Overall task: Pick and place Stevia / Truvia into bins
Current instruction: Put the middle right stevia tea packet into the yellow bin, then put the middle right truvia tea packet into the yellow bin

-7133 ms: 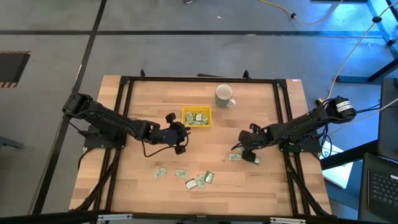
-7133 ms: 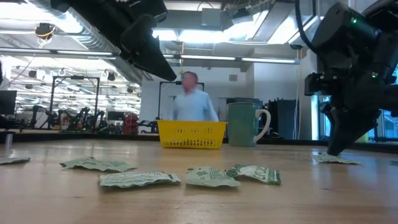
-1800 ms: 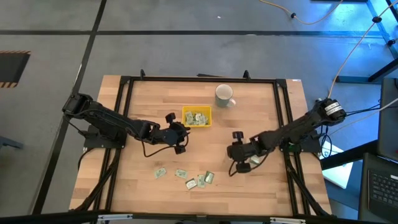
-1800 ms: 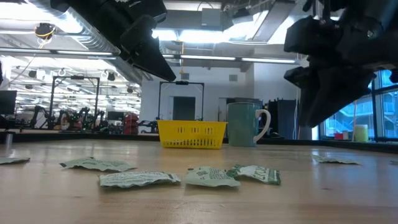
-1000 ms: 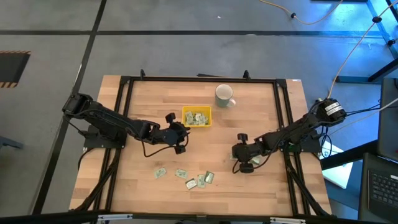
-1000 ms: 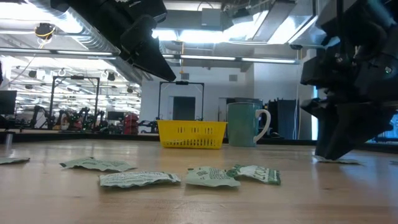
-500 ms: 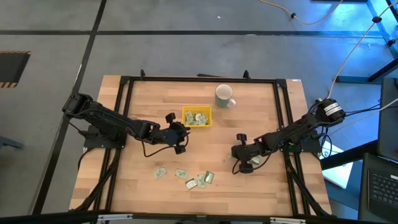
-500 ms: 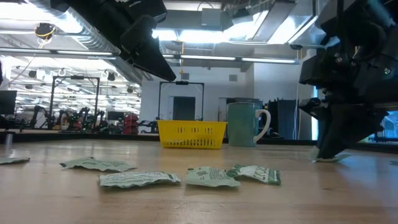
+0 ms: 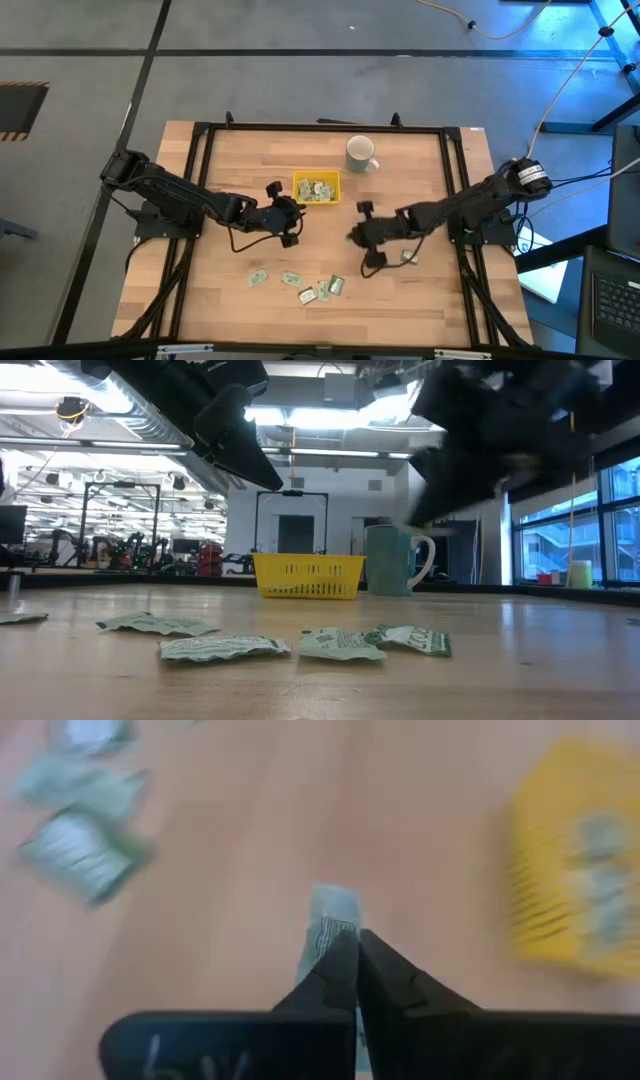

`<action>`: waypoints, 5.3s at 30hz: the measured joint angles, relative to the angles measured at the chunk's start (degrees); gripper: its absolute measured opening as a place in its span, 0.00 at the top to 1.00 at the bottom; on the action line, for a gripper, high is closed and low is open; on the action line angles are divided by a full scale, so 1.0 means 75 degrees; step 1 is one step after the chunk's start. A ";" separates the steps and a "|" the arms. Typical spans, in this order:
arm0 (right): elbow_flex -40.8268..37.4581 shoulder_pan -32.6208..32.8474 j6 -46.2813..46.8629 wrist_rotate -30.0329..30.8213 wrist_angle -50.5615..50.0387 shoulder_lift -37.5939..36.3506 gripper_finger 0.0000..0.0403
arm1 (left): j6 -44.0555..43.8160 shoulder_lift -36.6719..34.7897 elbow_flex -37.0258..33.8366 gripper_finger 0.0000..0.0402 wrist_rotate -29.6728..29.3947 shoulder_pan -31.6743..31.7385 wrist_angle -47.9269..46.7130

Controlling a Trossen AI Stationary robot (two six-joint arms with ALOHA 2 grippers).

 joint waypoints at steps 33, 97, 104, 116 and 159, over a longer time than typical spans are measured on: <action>0.1004 -0.2847 -0.1488 -0.0103 0.2783 0.2186 0.93 | 0.0003 0.0000 0.0000 0.79 -0.0012 0.0000 -0.0026; -0.1782 0.1813 0.7943 -0.1569 -0.4313 -0.1169 0.86 | -0.0015 0.0003 0.0000 0.79 -0.0001 0.0001 0.0017; -0.1454 0.1813 0.7681 -0.1535 -0.4569 -0.1106 0.97 | -0.0006 0.0003 0.0000 0.79 -0.0002 0.0001 0.0026; -0.0378 0.1565 0.5516 -0.1016 -0.3580 -0.1105 0.99 | -0.0001 0.0003 0.0000 0.79 -0.0003 0.0000 0.0038; 0.2732 -0.2966 -0.0970 0.0412 -0.0421 0.2472 0.99 | 0.0204 0.0003 0.0000 0.79 -0.0032 0.0009 0.0146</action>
